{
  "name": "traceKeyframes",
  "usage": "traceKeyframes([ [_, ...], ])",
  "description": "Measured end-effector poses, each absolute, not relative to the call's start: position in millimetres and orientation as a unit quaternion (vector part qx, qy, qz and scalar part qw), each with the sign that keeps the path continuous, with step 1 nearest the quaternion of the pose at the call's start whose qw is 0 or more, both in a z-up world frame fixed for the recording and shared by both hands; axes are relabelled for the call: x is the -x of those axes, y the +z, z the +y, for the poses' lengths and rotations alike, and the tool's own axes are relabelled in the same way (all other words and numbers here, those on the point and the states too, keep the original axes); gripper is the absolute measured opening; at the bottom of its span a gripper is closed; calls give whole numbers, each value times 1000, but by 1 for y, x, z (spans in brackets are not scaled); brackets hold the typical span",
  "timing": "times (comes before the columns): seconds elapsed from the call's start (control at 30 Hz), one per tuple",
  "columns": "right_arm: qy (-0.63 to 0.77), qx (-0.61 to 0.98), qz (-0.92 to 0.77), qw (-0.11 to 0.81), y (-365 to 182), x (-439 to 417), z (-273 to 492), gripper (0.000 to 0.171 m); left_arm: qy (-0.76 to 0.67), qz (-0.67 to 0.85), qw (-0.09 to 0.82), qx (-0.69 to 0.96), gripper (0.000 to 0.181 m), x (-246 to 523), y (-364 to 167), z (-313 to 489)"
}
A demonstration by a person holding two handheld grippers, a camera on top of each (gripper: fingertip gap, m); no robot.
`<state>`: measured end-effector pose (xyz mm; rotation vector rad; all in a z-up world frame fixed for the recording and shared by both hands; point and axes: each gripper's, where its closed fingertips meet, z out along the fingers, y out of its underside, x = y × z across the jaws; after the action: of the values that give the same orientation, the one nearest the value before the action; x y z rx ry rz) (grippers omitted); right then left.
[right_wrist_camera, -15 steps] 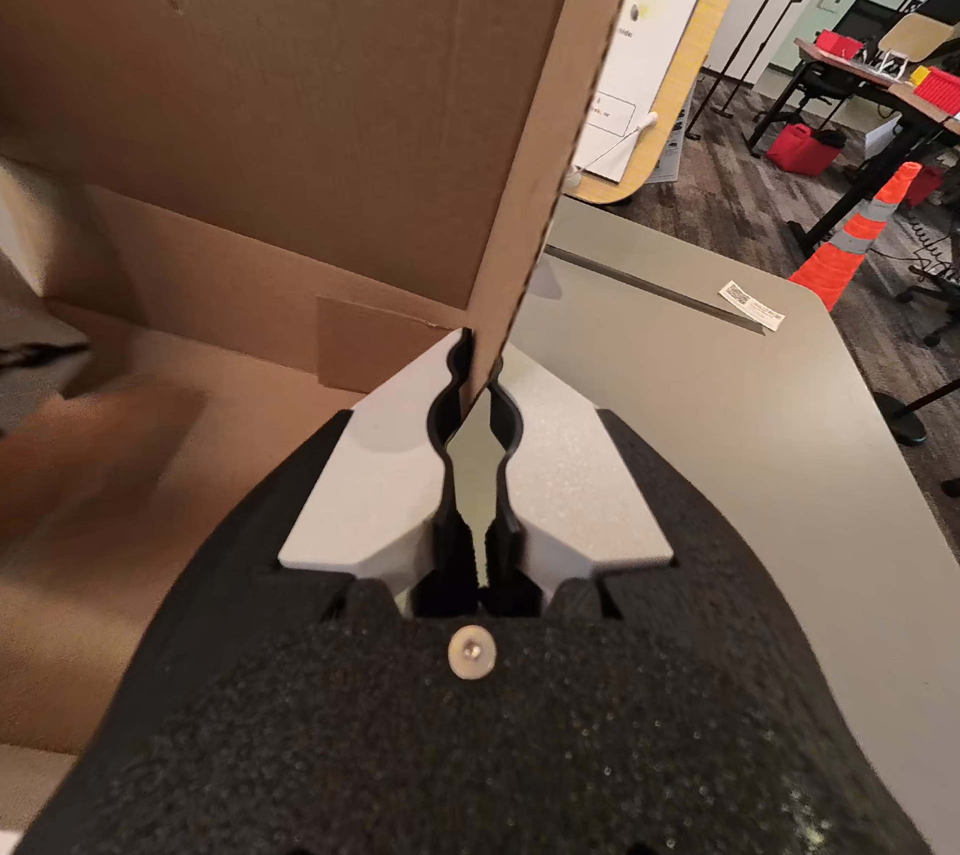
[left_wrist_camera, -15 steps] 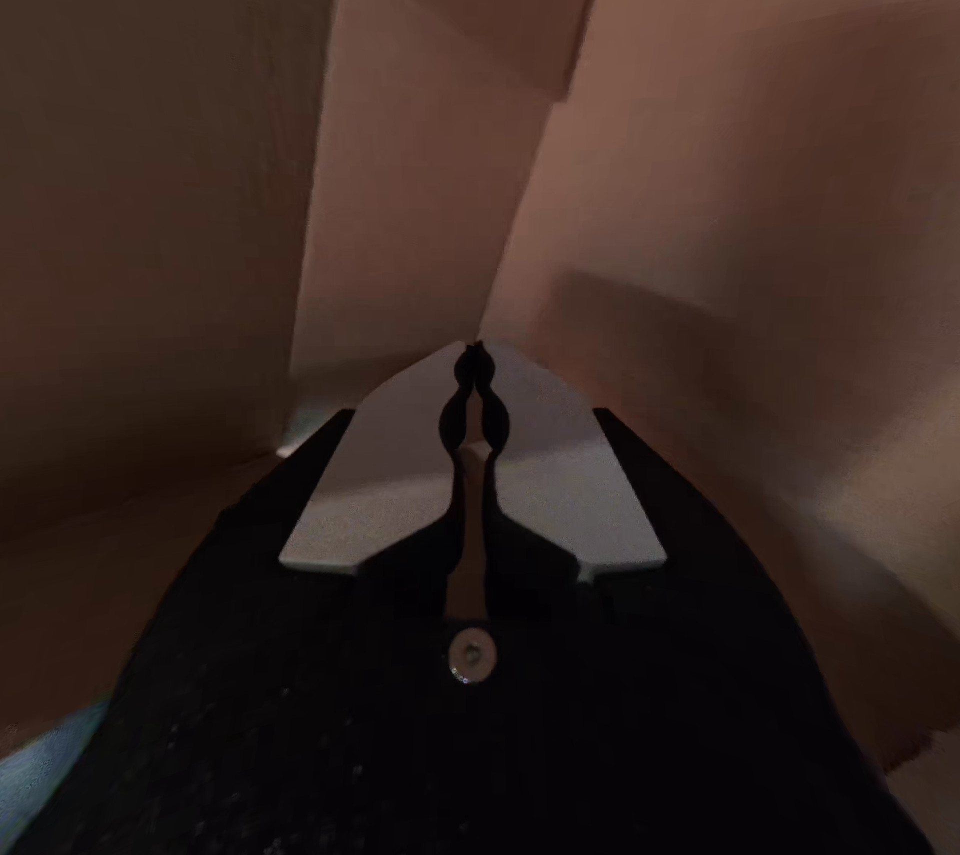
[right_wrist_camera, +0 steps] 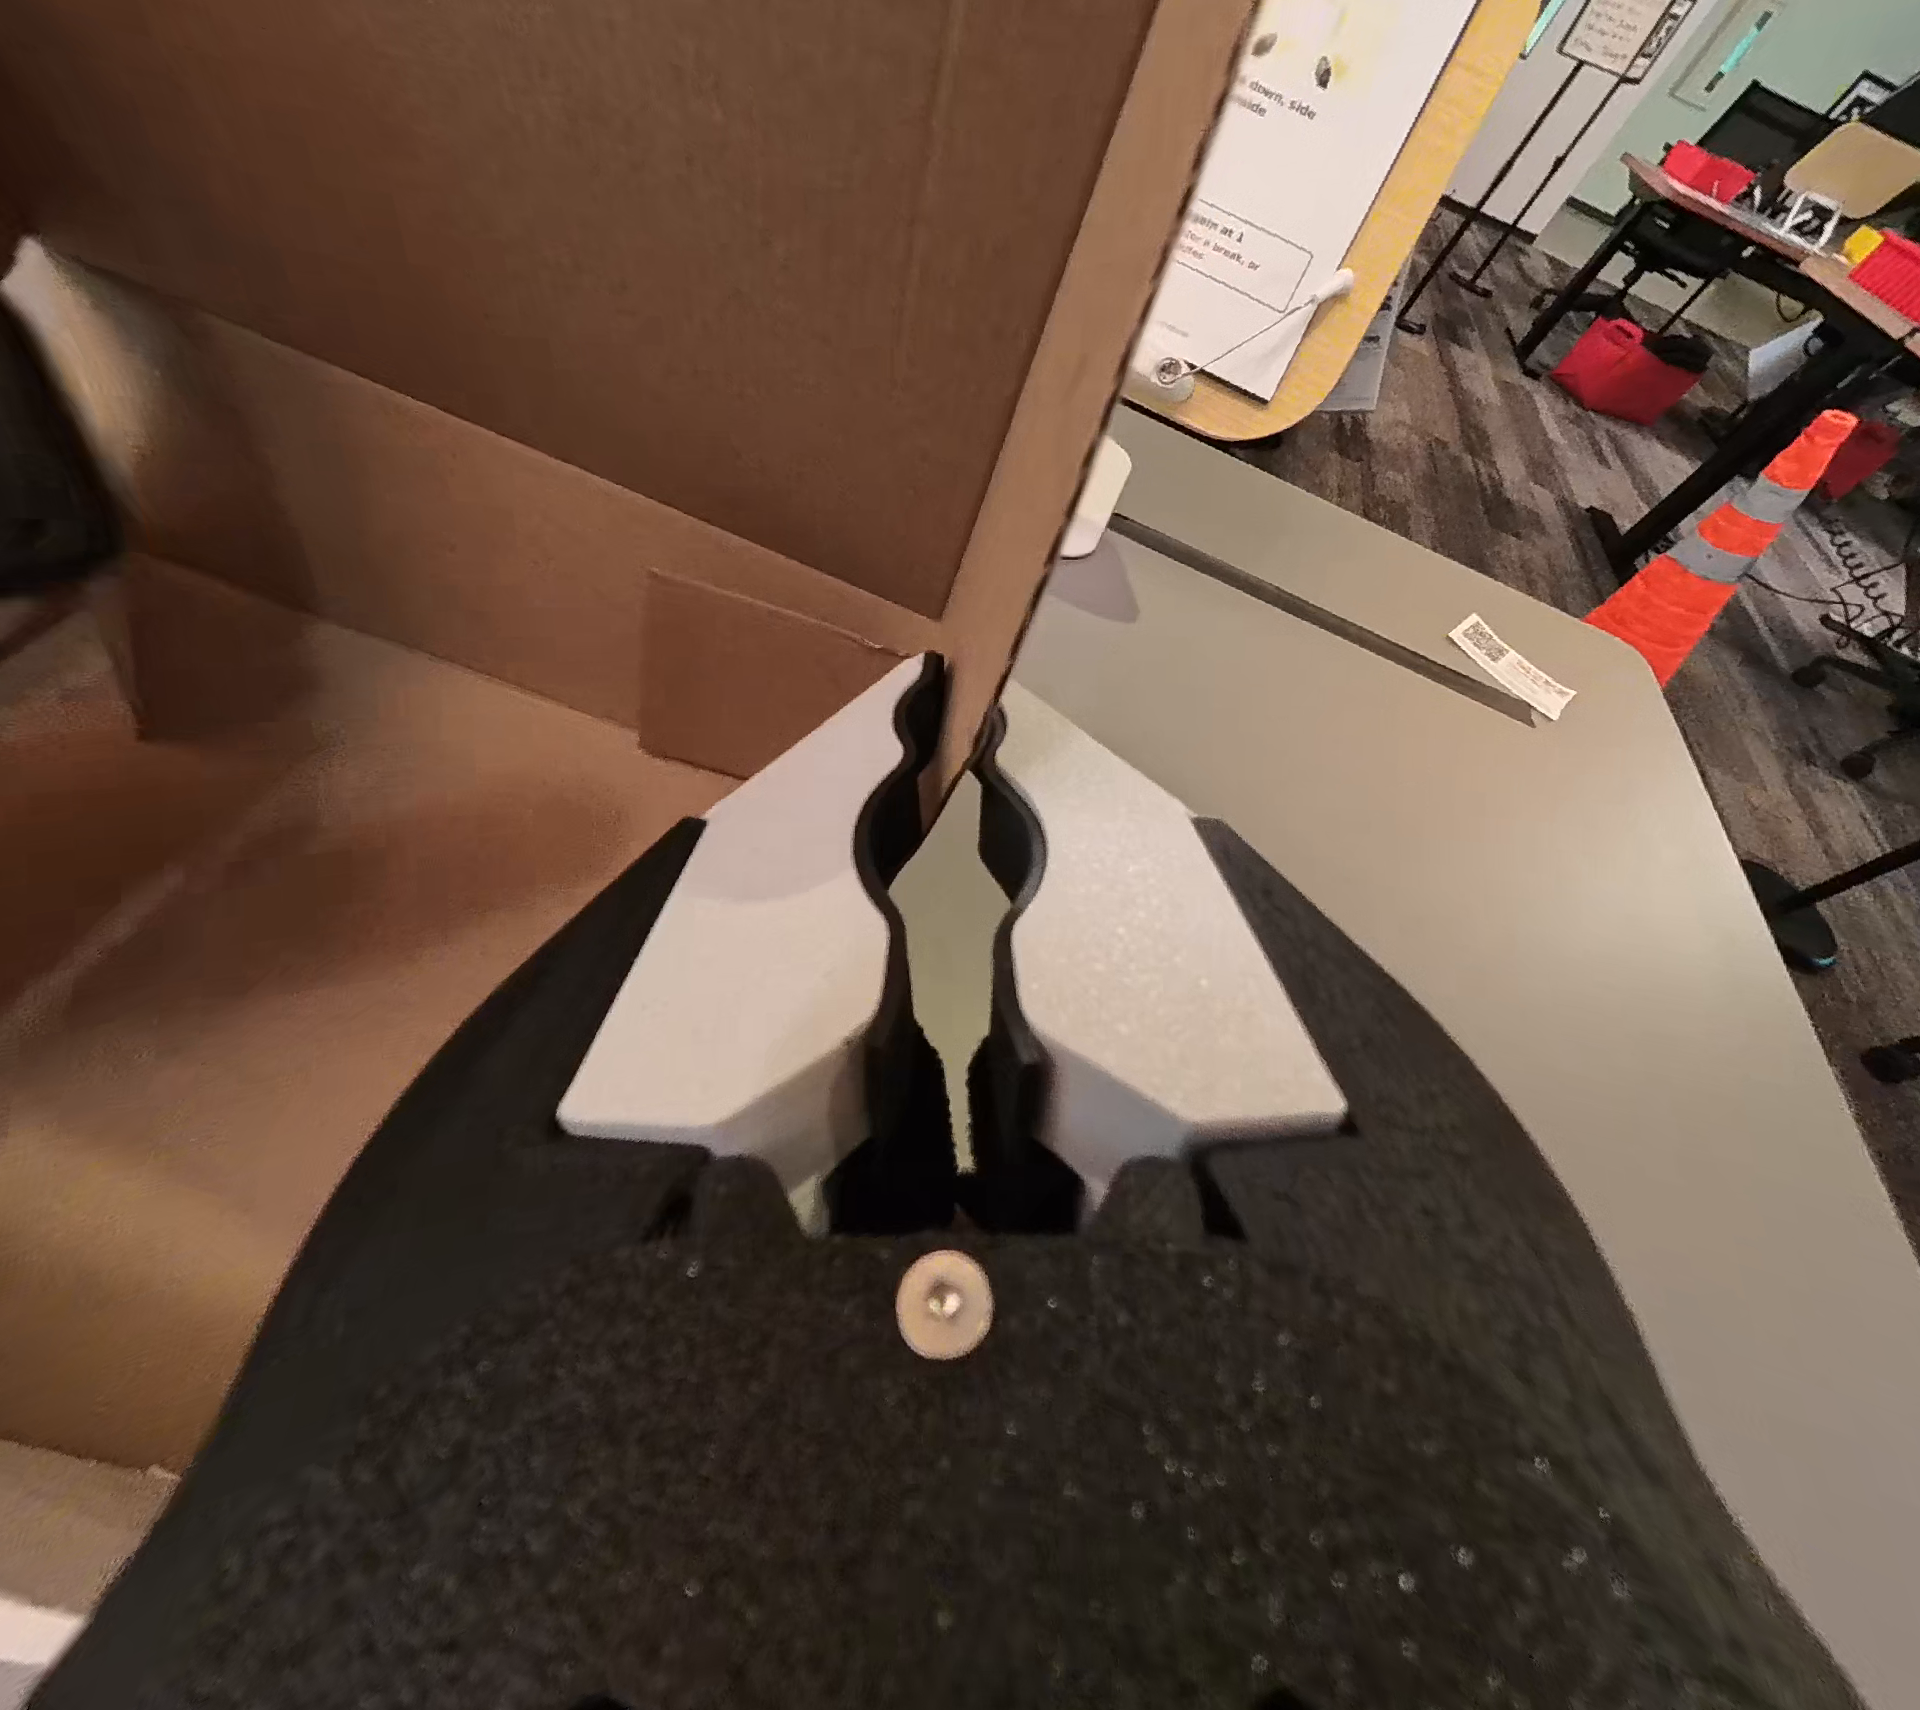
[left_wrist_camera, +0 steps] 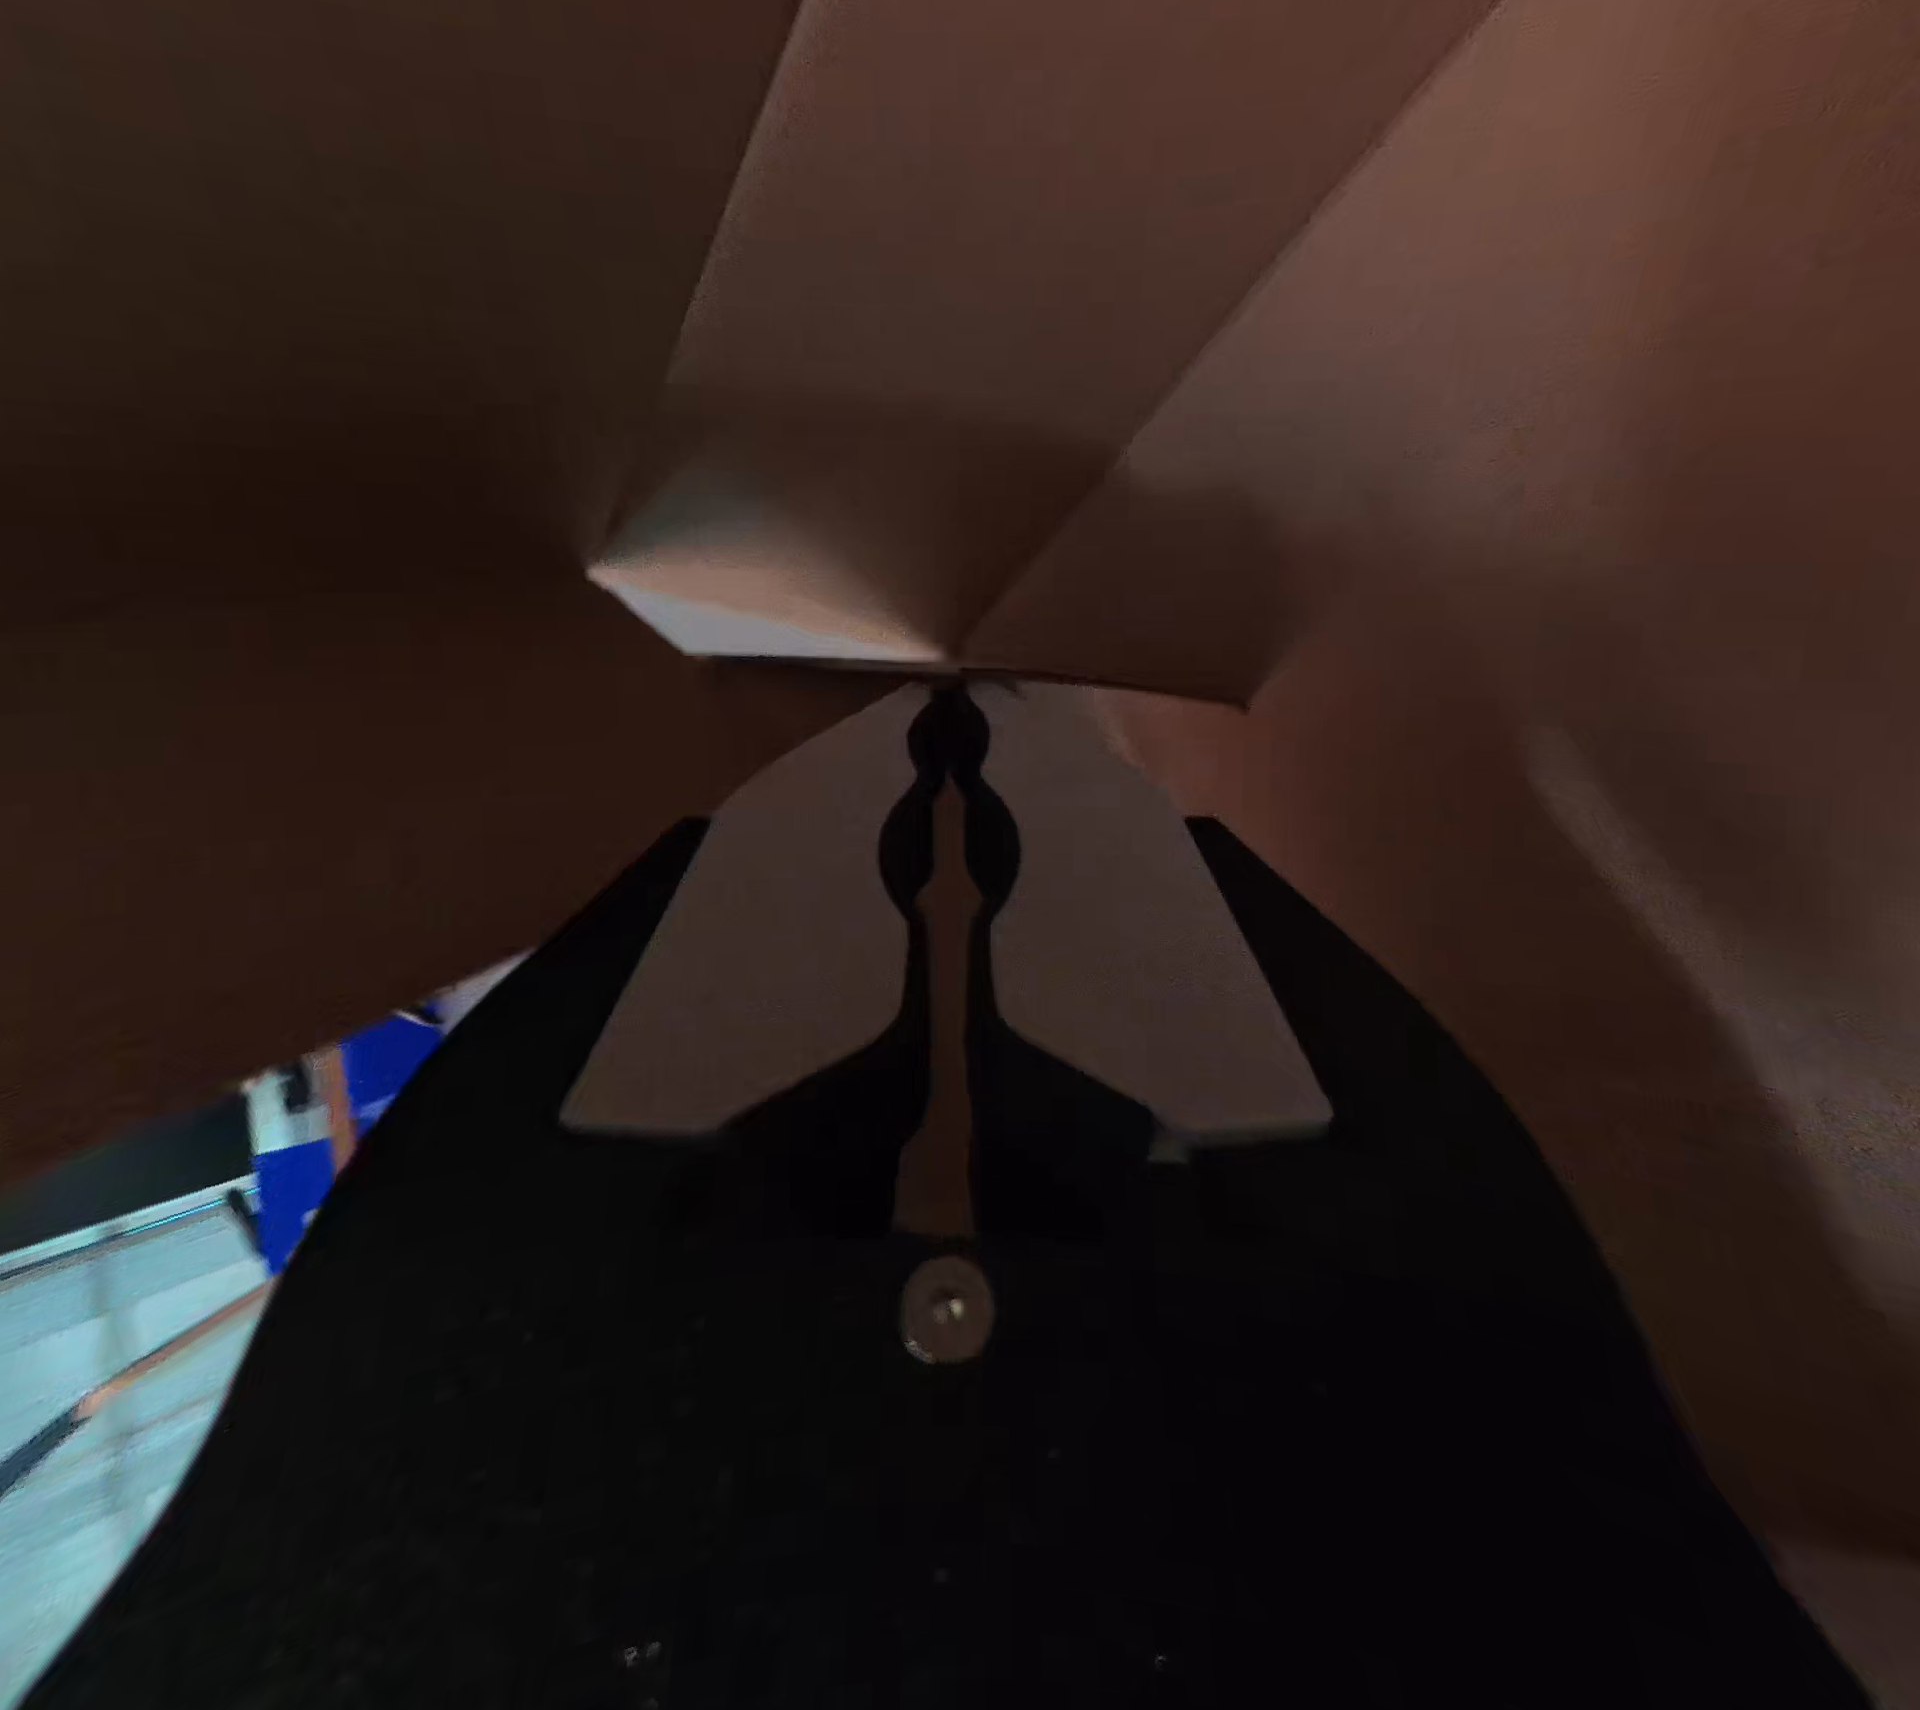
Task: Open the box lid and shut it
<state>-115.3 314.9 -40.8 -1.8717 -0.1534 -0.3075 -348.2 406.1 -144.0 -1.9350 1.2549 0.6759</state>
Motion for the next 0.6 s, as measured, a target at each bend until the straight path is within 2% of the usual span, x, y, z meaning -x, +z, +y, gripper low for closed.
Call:
traceKeyframes([
  [0.13,-132,801,-68,580,-42,112,316,3,289,493,324,754,0,341,-170,426],
  [0.3,-147,802,-69,575,-44,106,318,3,256,472,329,777,0,328,-174,436],
  [0.53,-131,803,-67,578,-45,106,320,4,295,488,352,743,0,317,-175,444],
  [0.6,-124,803,-60,580,-46,107,320,4,252,498,354,750,0,306,-178,439],
])
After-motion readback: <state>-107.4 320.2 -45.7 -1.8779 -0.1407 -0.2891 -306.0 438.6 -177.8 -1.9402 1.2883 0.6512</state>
